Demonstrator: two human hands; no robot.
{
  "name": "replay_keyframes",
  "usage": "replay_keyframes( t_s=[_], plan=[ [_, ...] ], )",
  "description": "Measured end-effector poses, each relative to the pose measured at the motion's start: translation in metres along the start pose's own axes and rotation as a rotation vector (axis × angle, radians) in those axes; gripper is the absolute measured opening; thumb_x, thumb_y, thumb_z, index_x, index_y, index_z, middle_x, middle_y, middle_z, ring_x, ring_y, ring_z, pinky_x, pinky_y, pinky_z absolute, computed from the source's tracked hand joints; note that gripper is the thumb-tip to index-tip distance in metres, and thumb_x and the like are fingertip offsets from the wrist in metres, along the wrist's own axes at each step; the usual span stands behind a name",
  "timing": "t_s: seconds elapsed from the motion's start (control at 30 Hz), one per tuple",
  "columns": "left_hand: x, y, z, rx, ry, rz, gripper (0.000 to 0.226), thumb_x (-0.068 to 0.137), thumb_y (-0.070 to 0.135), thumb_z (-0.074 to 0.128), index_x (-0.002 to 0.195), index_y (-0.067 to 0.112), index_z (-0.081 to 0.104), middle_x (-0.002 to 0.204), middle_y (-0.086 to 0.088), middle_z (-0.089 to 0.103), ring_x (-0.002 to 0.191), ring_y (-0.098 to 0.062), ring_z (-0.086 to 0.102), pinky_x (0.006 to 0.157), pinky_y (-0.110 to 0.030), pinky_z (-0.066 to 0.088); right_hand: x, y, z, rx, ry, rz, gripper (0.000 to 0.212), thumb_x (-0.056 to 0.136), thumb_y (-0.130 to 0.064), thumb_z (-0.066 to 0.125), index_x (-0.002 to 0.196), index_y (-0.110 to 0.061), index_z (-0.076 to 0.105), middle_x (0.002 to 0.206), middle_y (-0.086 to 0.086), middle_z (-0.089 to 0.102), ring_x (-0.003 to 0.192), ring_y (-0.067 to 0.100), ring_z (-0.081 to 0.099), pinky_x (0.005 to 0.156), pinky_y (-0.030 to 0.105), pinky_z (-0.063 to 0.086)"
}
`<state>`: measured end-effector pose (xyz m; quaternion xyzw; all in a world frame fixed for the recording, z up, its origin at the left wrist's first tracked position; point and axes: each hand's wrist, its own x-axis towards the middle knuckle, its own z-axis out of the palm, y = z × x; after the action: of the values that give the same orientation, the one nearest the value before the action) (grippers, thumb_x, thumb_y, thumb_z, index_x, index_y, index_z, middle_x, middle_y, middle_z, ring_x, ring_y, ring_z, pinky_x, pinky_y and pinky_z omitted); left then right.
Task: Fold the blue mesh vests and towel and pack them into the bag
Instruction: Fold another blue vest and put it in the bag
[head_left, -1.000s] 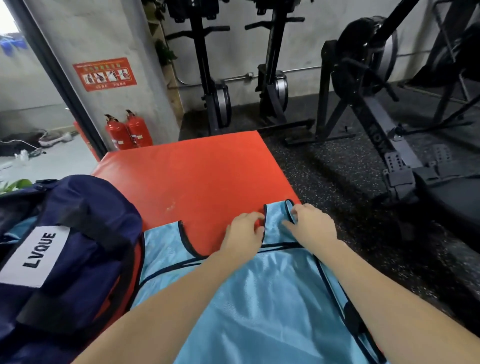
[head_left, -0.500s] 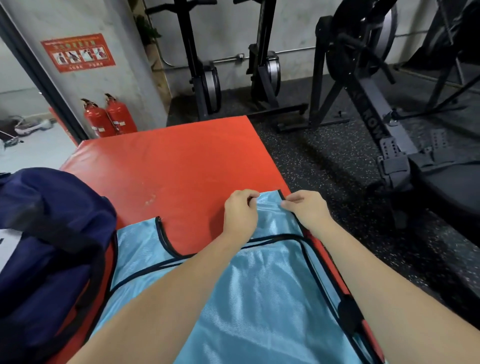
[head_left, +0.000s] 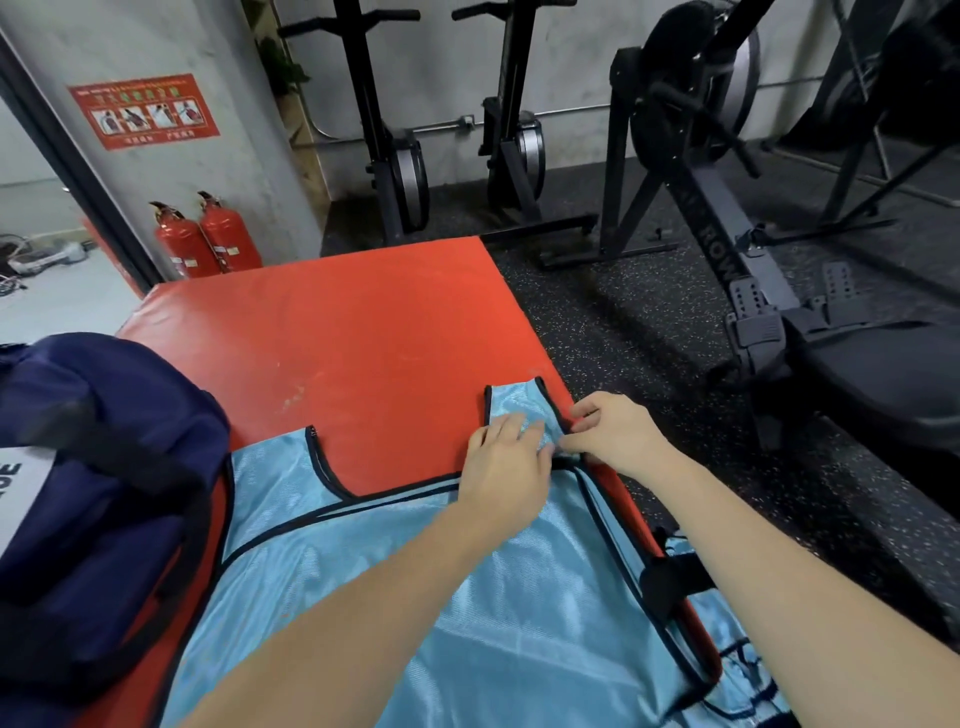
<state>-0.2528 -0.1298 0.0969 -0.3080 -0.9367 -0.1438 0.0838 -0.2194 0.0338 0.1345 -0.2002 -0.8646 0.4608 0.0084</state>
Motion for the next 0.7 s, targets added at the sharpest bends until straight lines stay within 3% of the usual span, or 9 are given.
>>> replay_keyframes(
  t_s=[0.13, 0.23, 0.4, 0.53, 0.6, 0.7],
  plan=[
    [0.0, 0.001, 0.001, -0.011, -0.055, -0.064, 0.051, 0.106, 0.042, 0.025, 0.15, 0.02, 0.038, 0.158, -0.002, 0.034, 0.148, -0.016, 0.022, 0.12, -0.037, 0.012, -0.012, 0.004, -0.005, 0.061, -0.076, 0.043, 0.038, 0.073, -0.008, 0.082, 0.107, -0.016, 0.068, 0.092, 0.0, 0.069, 0.083, 0.016, 0.067, 0.075, 0.032, 0.058],
    [0.0, 0.005, -0.002, -0.008, -0.113, -0.088, 0.056, 0.105, 0.048, 0.02, 0.154, 0.022, 0.03, 0.162, 0.0, 0.025, 0.151, -0.015, 0.014, 0.123, -0.04, 0.009, -0.022, 0.007, -0.015, 0.18, -0.195, 0.134, 0.037, 0.08, 0.007, 0.07, 0.112, -0.011, 0.064, 0.099, 0.007, 0.065, 0.086, 0.018, 0.063, 0.063, 0.028, 0.054],
    [-0.002, 0.006, -0.004, -0.008, -0.142, -0.1, 0.06, 0.104, 0.052, 0.017, 0.155, 0.023, 0.027, 0.164, 0.0, 0.021, 0.152, -0.016, 0.01, 0.124, -0.043, 0.008, -0.036, 0.018, -0.027, 0.271, -0.33, 0.185, 0.046, 0.079, 0.016, 0.067, 0.119, -0.007, 0.061, 0.111, 0.015, 0.06, 0.097, 0.021, 0.062, 0.061, 0.027, 0.054],
    [-0.005, 0.009, -0.011, -0.055, -0.103, -0.086, 0.055, 0.106, 0.046, 0.021, 0.152, 0.019, 0.034, 0.16, -0.003, 0.029, 0.15, -0.016, 0.015, 0.124, -0.042, 0.005, -0.049, 0.027, -0.033, 0.236, -0.25, 0.12, 0.04, 0.075, 0.017, 0.07, 0.108, -0.006, 0.066, 0.098, 0.012, 0.064, 0.086, 0.019, 0.064, 0.062, 0.025, 0.054],
    [-0.01, 0.006, -0.019, -0.074, -0.06, -0.053, 0.05, 0.107, 0.042, 0.026, 0.15, 0.02, 0.037, 0.158, -0.001, 0.035, 0.149, -0.014, 0.02, 0.124, -0.039, 0.002, -0.055, 0.027, -0.034, 0.16, -0.178, 0.06, 0.035, 0.076, 0.012, 0.072, 0.098, -0.014, 0.068, 0.095, 0.01, 0.067, 0.079, 0.018, 0.064, 0.062, 0.025, 0.054],
    [-0.03, -0.007, -0.039, -0.145, -0.062, -0.038, 0.047, 0.106, 0.038, 0.034, 0.15, 0.021, 0.039, 0.157, -0.003, 0.036, 0.148, -0.014, 0.024, 0.124, -0.034, 0.003, -0.058, 0.02, -0.033, 0.016, -0.051, -0.036, 0.031, 0.077, -0.001, 0.075, 0.092, -0.026, 0.069, 0.092, -0.001, 0.072, 0.084, 0.015, 0.068, 0.077, 0.03, 0.057]
  ],
)
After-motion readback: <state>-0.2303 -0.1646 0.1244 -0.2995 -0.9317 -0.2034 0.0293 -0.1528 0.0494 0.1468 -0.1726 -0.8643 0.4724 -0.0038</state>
